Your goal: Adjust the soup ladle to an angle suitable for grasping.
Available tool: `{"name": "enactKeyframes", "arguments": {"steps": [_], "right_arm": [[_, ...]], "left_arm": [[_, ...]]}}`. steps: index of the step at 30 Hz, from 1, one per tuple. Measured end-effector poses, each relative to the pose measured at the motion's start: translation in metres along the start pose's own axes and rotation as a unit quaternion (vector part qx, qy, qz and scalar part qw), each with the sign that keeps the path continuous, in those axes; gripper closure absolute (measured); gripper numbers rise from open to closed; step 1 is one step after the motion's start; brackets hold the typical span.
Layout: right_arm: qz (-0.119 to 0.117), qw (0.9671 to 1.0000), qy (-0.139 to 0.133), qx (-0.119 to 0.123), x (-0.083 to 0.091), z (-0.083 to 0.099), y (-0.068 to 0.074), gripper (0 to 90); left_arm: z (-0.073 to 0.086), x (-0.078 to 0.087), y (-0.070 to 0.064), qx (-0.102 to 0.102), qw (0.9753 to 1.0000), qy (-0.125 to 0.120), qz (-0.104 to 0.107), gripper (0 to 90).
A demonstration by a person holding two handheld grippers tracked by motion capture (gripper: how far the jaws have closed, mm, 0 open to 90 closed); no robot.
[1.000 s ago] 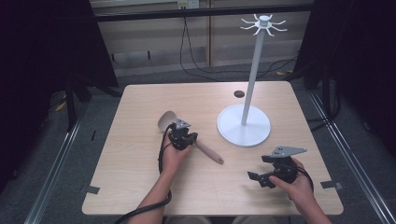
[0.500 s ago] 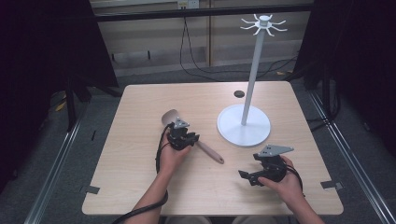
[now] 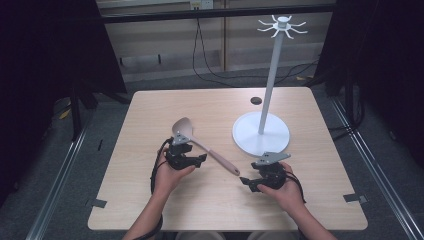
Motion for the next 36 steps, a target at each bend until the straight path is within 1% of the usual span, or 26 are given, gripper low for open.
{"name": "enactKeyframes", "arguments": {"steps": [2,5,6,7,8,10,12,13,14,15,16,17,18,19,20,22,24,25,28,29,30,31,32,33,34,36], "right_arm": [[-0.002,1.0,-0.002,0.003,-0.004,-0.003,0.002,36.6],[-0.004,1.0,-0.001,0.003,-0.01,-0.006,0.005,38.7],[-0.006,1.0,0.0,0.004,-0.013,-0.007,0.006,39.8],[-0.003,1.0,0.004,0.008,-0.018,-0.009,0.009,43.2],[-0.003,1.0,0.004,0.008,-0.018,-0.009,0.009,43.2],[-0.004,0.9999,0.004,0.01,-0.023,-0.011,0.011,46.5],[0.001,0.9999,0.007,0.014,-0.031,-0.013,0.014,49.9],[0.001,0.9999,0.007,0.014,-0.031,-0.013,0.014,49.9],[-0.001,0.9999,0.012,0.012,-0.035,-0.013,0.016,54.2],[-0.001,0.9999,0.012,0.012,-0.035,-0.013,0.016,54.2],[0.003,0.9998,0.013,0.013,-0.038,-0.013,0.016,56.8],[0.011,0.9998,0.011,0.014,-0.039,-0.013,0.015,60.0],[0.009,0.9998,0.01,0.012,-0.04,-0.014,0.016,64.1],[0.011,0.9998,0.011,0.016,-0.04,-0.015,0.015,66.2],[0.008,0.9997,0.016,0.013,-0.04,-0.016,0.014,69.3],[0.006,0.9997,0.02,0.012,-0.04,-0.016,0.014,69.5],[-0.003,0.9996,0.018,0.021,-0.039,-0.015,0.014,69.6],[-0.007,0.9996,0.017,0.021,-0.038,-0.015,0.014,69.6],[-0.022,0.9992,0.021,0.026,-0.033,-0.011,0.016,69.6],[-0.029,0.9989,0.023,0.028,-0.029,-0.009,0.017,69.6],[-0.029,0.9989,0.023,0.028,-0.029,-0.009,0.017,69.6],[-0.032,0.9987,0.026,0.032,-0.027,-0.008,0.018,69.6],[-0.04,0.9982,0.028,0.035,-0.023,-0.005,0.019,69.6],[-0.04,0.9982,0.028,0.035,-0.023,-0.005,0.019,69.6],[-0.047,0.9977,0.032,0.037,-0.018,-0.002,0.019,69.6],[-0.052,0.9975,0.031,0.037,-0.016,0.0,0.019,69.5]], "left_arm": [[0.003,0.001,0.001,0.004,1.0,-0.004,-0.002,24.8],[0.008,0.003,0.004,0.01,0.9999,-0.006,-0.003,22.4],[0.009,0.003,0.004,0.01,0.9999,-0.006,-0.001,21.8],[0.009,0.004,0.004,0.01,0.9999,-0.007,-0.002,21.4],[0.009,0.005,0.004,0.007,1.0,-0.006,0.0,21.4],[0.009,0.006,0.003,0.006,0.9999,-0.011,-0.003,21.0],[0.008,0.008,0.004,0.008,0.9998,-0.015,-0.004,20.6],[0.009,0.009,0.004,0.008,0.9998,-0.017,-0.002,20.6],[0.009,0.009,0.005,0.008,0.9998,-0.017,-0.002,20.2],[0.009,0.01,0.005,0.008,0.9998,-0.016,-0.002,20.2],[0.01,0.01,0.006,0.007,0.9998,-0.017,-0.002,20.0],[0.01,0.01,0.006,0.006,0.9998,-0.017,-0.001,19.9],[0.01,0.011,0.005,0.005,0.9998,-0.017,0.0,19.7],[0.01,0.011,0.005,0.004,0.9999,-0.017,0.0,19.6],[0.009,0.011,0.005,0.005,0.9998,-0.02,0.001,19.3],[0.009,0.012,0.005,0.005,0.9998,-0.021,0.003,19.2],[0.008,0.012,0.004,0.003,0.9997,-0.023,0.001,19.2],[0.007,0.013,0.004,0.0,0.9998,-0.022,0.001,19.1],[0.005,0.014,0.002,-0.001,0.9996,-0.027,0.003,19.1],[0.004,0.014,0.0,-0.005,0.9996,-0.027,0.003,19.0],[0.004,0.014,0.0,-0.005,0.9996,-0.027,0.003,18.9],[0.003,0.014,-0.001,-0.007,0.9996,-0.027,0.004,18.9],[0.002,0.014,-0.002,-0.011,0.9996,-0.024,0.006,18.8],[0.001,0.014,-0.004,-0.013,0.9995,-0.025,0.01,18.8],[0.001,0.014,-0.005,-0.014,0.9996,-0.026,0.007,18.7],[-0.001,0.014,-0.007,-0.017,0.9994,-0.027,0.01,18.7]]}}
Point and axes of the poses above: each handheld gripper's, and its own axes: x roughly backward along the jaws, z roughly out of its underside, y roughly to its left, the point moved 4 cm from there along -x, roughly forward along the jaws, and after that the axes turned 8 degrees about z, right-handed, at the moved point
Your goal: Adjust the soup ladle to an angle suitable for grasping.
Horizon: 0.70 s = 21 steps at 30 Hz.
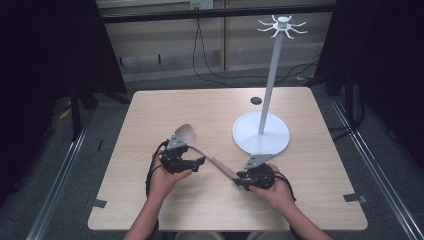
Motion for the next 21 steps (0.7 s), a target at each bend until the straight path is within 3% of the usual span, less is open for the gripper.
{"name": "enactKeyframes", "arguments": {"steps": [4,9,14,18,21], "right_arm": [[-0.006,0.9998,0.007,0.017,0.01,0.007,0.002,69.6],[-0.004,0.9999,0.005,0.014,0.02,0.016,-0.001,69.5],[0.01,0.9998,-0.007,-0.013,0.025,0.023,-0.019,67.5],[0.02,0.9995,-0.01,-0.023,0.028,0.024,-0.026,62.9],[0.035,0.9989,-0.009,-0.029,0.028,0.026,-0.031,59.0]], "left_arm": [[-0.002,-0.001,-0.003,-0.007,0.9999,0.001,0.008,18.5],[-0.002,-0.004,-0.007,-0.017,0.9997,0.01,0.012,17.6],[-0.003,-0.012,-0.011,-0.029,0.999,0.023,0.025,16.6],[-0.004,-0.016,-0.012,-0.031,0.9987,0.028,0.03,16.5],[-0.006,-0.02,-0.013,-0.044,0.9976,0.04,0.035,16.5]]}}
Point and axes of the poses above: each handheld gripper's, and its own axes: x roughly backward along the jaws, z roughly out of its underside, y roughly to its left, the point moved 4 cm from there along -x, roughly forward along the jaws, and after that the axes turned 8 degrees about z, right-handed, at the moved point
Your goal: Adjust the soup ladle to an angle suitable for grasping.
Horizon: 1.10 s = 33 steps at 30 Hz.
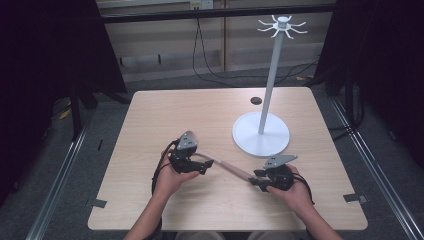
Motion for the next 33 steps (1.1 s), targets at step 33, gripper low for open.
{"name": "enactKeyframes", "arguments": {"steps": [33], "right_arm": [[0.002,0.9986,-0.014,-0.051,0.034,0.012,-0.014,26.9]], "left_arm": [[-0.013,-0.05,-0.002,-0.173,0.9656,0.177,0.079,37.5]]}}
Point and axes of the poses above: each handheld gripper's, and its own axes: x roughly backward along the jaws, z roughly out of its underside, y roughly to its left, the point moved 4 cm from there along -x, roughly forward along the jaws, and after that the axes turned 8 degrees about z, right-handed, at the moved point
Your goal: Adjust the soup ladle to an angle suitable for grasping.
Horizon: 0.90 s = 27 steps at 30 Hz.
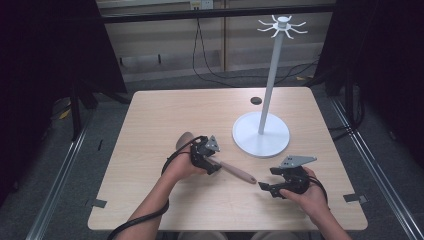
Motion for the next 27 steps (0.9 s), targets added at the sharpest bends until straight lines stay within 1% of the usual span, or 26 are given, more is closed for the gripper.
{"name": "enactKeyframes", "arguments": {"steps": [3,4,5,6,7,8,9,10,11,12,13,14,17,18,19,20,21,22,24,25,26,27], "right_arm": [[0.003,1.0,-0.004,-0.004,0.002,0.0,-0.004,26.7],[0.006,0.9999,-0.007,-0.008,0.003,0.0,-0.006,26.6],[0.006,0.9999,-0.007,-0.008,0.003,0.0,-0.006,26.6],[0.008,0.9999,-0.009,-0.01,0.003,0.0,-0.007,26.6],[0.007,0.9999,-0.01,-0.012,0.004,0.0,-0.008,26.5],[0.008,0.9998,-0.011,-0.015,0.004,0.0,-0.009,26.5],[0.009,0.9998,-0.012,-0.016,0.005,0.0,-0.009,26.5],[0.011,0.9997,-0.012,-0.02,0.005,0.0,-0.01,26.4],[0.011,0.9997,-0.012,-0.02,0.005,0.0,-0.01,26.4],[0.012,0.9997,-0.013,-0.018,0.005,0.0,-0.011,26.4],[0.011,0.9997,-0.013,-0.02,0.006,0.0,-0.011,26.3],[0.011,0.9996,-0.015,-0.019,0.006,0.0,-0.011,26.2],[0.012,0.9996,-0.015,-0.02,0.006,0.0,-0.012,26.2],[0.011,0.9996,-0.015,-0.02,0.006,0.0,-0.013,26.1],[0.011,0.9995,-0.016,-0.023,0.006,0.0,-0.013,26.0],[0.01,0.9995,-0.016,-0.026,0.006,0.0,-0.014,25.9],[0.01,0.9995,-0.016,-0.026,0.006,0.0,-0.014,25.9],[0.01,0.9993,-0.017,-0.031,0.006,0.001,-0.015,25.7],[0.008,0.9993,-0.016,-0.033,0.006,0.001,-0.015,25.7],[0.006,0.9993,-0.016,-0.032,0.006,0.001,-0.015,25.7],[0.006,0.9993,-0.016,-0.032,0.006,0.001,-0.015,25.6],[0.006,0.9993,-0.016,-0.032,0.006,0.001,-0.015,25.6]], "left_arm": [[-0.001,0.002,-0.003,-0.012,0.9997,0.024,-0.002,39.1],[-0.002,0.004,-0.007,-0.023,0.9989,0.039,-0.008,41.2],[-0.002,0.004,-0.007,-0.023,0.9989,0.039,-0.008,42.7],[-0.003,0.004,-0.009,-0.029,0.9983,0.049,-0.014,42.7],[-0.003,0.006,-0.01,-0.043,0.9968,0.065,-0.018,44.2],[-0.004,0.006,-0.012,-0.045,0.9964,0.067,-0.025,45.7],[-0.004,0.007,-0.014,-0.053,0.9947,0.082,-0.032,47.5],[-0.004,0.007,-0.015,-0.056,0.9941,0.085,-0.035,50.1],[-0.004,0.007,-0.017,-0.055,0.9936,0.091,-0.037,50.1],[-0.005,0.007,-0.017,-0.063,0.9924,0.098,-0.041,51.1],[-0.005,0.008,-0.017,-0.068,0.9917,0.102,-0.039,51.9],[-0.005,0.008,-0.019,-0.071,0.9908,0.107,-0.042,54.4],[-0.005,0.009,-0.02,-0.075,0.9898,0.115,-0.036,55.7],[-0.004,0.009,-0.021,-0.07,0.9908,0.112,-0.031,56.2],[-0.004,0.009,-0.022,-0.07,0.9911,0.11,-0.028,56.6],[-0.003,0.009,-0.023,-0.073,0.9915,0.108,-0.013,57.4],[-0.003,0.009,-0.023,-0.073,0.9915,0.108,-0.013,57.8],[-0.003,0.01,-0.025,-0.069,0.9917,0.108,-0.009,58.3],[-0.003,0.01,-0.027,-0.069,0.9919,0.107,0.003,58.8],[-0.002,0.01,-0.029,-0.068,0.992,0.106,0.012,61.1],[-0.002,0.009,-0.032,-0.053,0.9936,0.099,0.013,62.4],[-0.002,0.009,-0.032,-0.053,0.9936,0.099,0.013,63.5]]}}
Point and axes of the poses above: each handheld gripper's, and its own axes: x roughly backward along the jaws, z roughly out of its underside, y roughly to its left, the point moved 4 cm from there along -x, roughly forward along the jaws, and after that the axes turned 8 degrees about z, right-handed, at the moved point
